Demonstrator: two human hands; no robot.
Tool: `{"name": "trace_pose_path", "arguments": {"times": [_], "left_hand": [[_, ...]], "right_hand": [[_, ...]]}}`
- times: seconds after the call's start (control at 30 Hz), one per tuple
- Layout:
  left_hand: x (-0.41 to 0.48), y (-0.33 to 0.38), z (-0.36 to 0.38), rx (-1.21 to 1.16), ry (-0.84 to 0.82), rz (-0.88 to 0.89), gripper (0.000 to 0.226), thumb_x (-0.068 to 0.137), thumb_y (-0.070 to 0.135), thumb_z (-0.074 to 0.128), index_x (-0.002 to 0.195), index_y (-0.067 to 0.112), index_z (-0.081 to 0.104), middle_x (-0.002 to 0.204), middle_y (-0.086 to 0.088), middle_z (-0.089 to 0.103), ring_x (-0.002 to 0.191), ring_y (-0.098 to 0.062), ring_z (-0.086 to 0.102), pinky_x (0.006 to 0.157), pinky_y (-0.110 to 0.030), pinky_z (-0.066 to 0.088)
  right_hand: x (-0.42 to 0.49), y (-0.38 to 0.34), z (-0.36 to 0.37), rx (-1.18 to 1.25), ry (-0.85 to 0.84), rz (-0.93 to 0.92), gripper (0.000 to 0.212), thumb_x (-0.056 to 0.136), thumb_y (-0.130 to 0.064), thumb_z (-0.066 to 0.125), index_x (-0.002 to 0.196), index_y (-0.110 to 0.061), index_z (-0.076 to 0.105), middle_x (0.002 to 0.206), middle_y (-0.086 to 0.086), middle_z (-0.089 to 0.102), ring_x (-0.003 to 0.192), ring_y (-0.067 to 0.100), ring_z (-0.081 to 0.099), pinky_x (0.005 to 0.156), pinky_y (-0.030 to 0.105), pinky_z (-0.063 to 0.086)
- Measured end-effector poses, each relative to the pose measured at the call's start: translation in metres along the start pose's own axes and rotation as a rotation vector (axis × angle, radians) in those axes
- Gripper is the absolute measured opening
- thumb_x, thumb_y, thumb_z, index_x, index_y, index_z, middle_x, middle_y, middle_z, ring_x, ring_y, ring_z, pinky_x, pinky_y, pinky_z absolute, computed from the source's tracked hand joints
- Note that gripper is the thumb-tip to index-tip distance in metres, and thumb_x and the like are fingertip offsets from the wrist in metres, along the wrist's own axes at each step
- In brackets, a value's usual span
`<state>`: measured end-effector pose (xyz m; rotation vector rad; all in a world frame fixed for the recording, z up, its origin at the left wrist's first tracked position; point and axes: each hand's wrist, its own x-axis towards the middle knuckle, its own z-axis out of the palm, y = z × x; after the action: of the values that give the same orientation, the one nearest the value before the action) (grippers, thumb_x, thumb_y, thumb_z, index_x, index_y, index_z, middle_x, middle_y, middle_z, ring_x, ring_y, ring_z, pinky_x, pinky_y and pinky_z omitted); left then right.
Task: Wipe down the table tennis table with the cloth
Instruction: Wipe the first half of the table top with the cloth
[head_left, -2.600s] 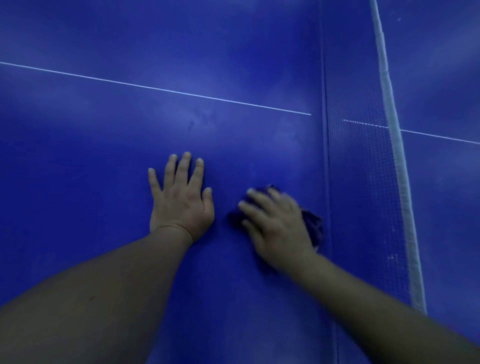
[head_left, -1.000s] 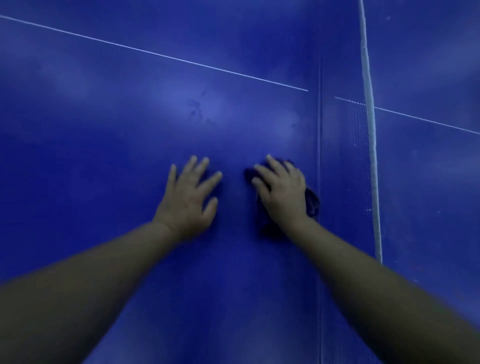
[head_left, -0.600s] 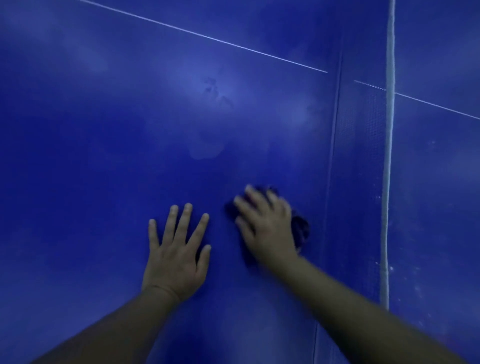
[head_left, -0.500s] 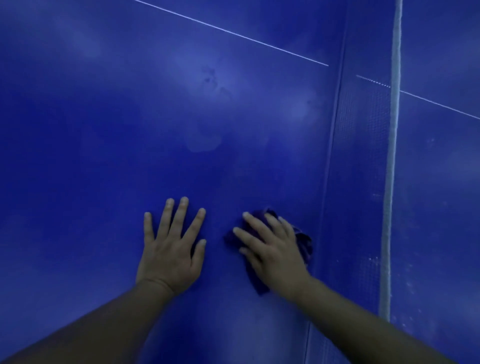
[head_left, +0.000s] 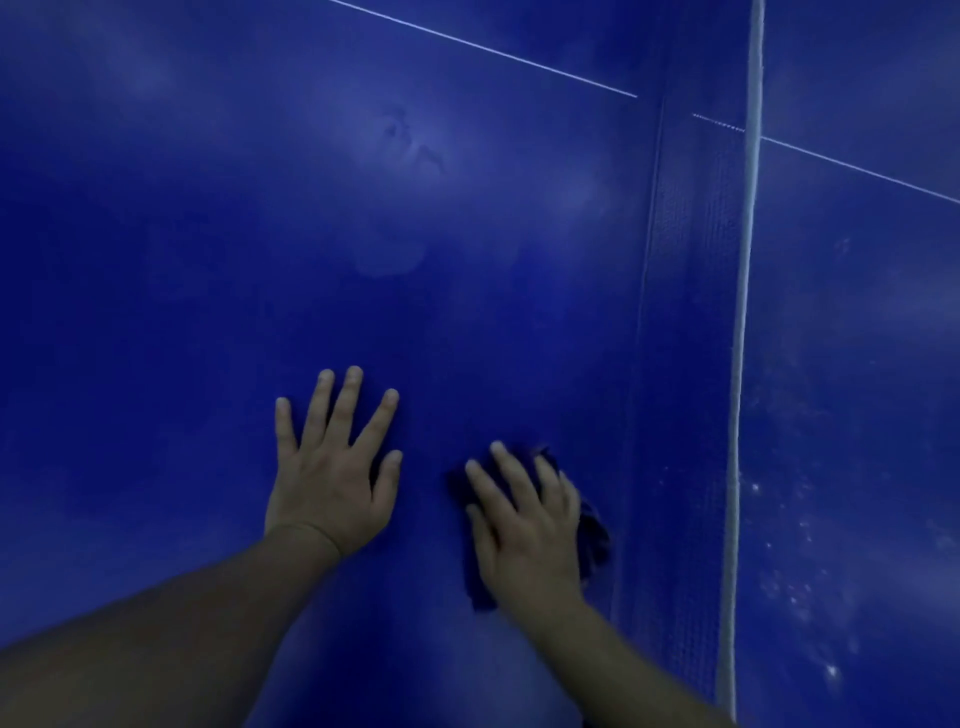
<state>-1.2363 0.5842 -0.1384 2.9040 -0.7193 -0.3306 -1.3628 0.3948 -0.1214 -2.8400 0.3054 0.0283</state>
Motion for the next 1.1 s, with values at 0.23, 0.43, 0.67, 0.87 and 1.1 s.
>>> {"name": "trace_pose_path", "arguments": {"times": [0.23,0.43,0.67,0.87,1.1], "left_hand": [[0.000,-0.001,-0.003,-0.033,0.001,0.019,0.065,0.096,0.053,0.032,0.155,0.027,0.035,0.167,-0.011,0.015,0.155,-0.032,0.003,0.120,-0.065,0.001],[-0.005,-0.003,-0.009,-0.230,0.039,0.034,0.057,0.095,0.045,0.040,0.148,0.027,0.048,0.166,-0.009,0.020,0.155,-0.028,0.005,0.121,-0.059,-0.008],[-0.026,-0.028,-0.022,-0.308,-0.057,0.230,0.051,0.101,0.036,0.046,0.152,0.027,0.042,0.168,-0.007,0.012,0.155,-0.023,-0.003,0.123,-0.051,-0.010],[-0.122,-0.061,-0.011,-0.065,-0.120,0.329,0.063,0.097,0.048,0.024,0.155,0.026,0.036,0.167,-0.011,0.015,0.155,-0.028,0.006,0.123,-0.058,0.003],[-0.182,-0.092,0.012,0.046,-0.043,0.363,0.064,0.098,0.046,0.029,0.155,0.018,0.034,0.164,-0.016,0.021,0.153,-0.032,0.013,0.120,-0.062,0.011]], "right_hand": [[0.086,0.043,-0.018,0.026,0.115,0.419,0.043,0.103,-0.038,0.050,0.145,-0.028,0.054,0.157,-0.001,0.043,0.144,0.036,0.033,0.115,0.058,0.026],[-0.010,-0.026,0.009,0.011,0.110,0.247,0.043,0.100,-0.036,0.053,0.142,-0.029,0.056,0.152,-0.002,0.049,0.135,0.036,0.044,0.107,0.057,0.035],[-0.094,0.000,-0.003,-0.060,0.001,0.095,0.040,0.099,-0.041,0.052,0.134,-0.025,0.065,0.146,0.002,0.056,0.127,0.040,0.053,0.106,0.060,0.040],[-0.046,-0.067,0.016,0.052,0.107,0.546,0.046,0.102,-0.043,0.049,0.146,-0.029,0.052,0.157,-0.003,0.042,0.143,0.035,0.035,0.113,0.055,0.027],[-0.151,-0.076,0.027,-0.019,-0.026,0.047,0.040,0.100,-0.045,0.049,0.137,-0.033,0.058,0.148,-0.005,0.053,0.131,0.033,0.050,0.107,0.053,0.036]]}}
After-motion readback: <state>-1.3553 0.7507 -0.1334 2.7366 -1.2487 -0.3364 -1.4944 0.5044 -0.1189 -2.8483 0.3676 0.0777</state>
